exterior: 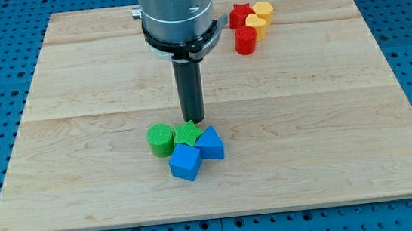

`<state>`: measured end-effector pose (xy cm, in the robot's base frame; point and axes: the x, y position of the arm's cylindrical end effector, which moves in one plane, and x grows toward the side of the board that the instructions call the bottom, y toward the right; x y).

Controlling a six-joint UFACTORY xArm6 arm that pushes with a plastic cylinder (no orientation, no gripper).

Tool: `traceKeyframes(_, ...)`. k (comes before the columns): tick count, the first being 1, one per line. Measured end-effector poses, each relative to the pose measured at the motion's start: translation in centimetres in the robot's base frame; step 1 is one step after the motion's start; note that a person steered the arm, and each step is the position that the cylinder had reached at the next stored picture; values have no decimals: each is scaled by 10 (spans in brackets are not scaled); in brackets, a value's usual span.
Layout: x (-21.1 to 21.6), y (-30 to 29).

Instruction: Move the yellow hexagon to the top of the red star

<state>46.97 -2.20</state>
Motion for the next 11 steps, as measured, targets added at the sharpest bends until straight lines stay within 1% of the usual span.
traceKeyframes(2, 0, -3)
traceKeyframes(3, 0, 6)
traceKeyframes(4, -9, 34)
traceKeyframes(5, -49, 94)
traceKeyframes(6, -116, 141)
traceKeyframes(7, -175, 156)
traceKeyframes(8, -223, 150)
traceKeyframes(9, -241, 93)
traceKeyframes(10, -244, 138)
traceKeyframes(11, -277, 150)
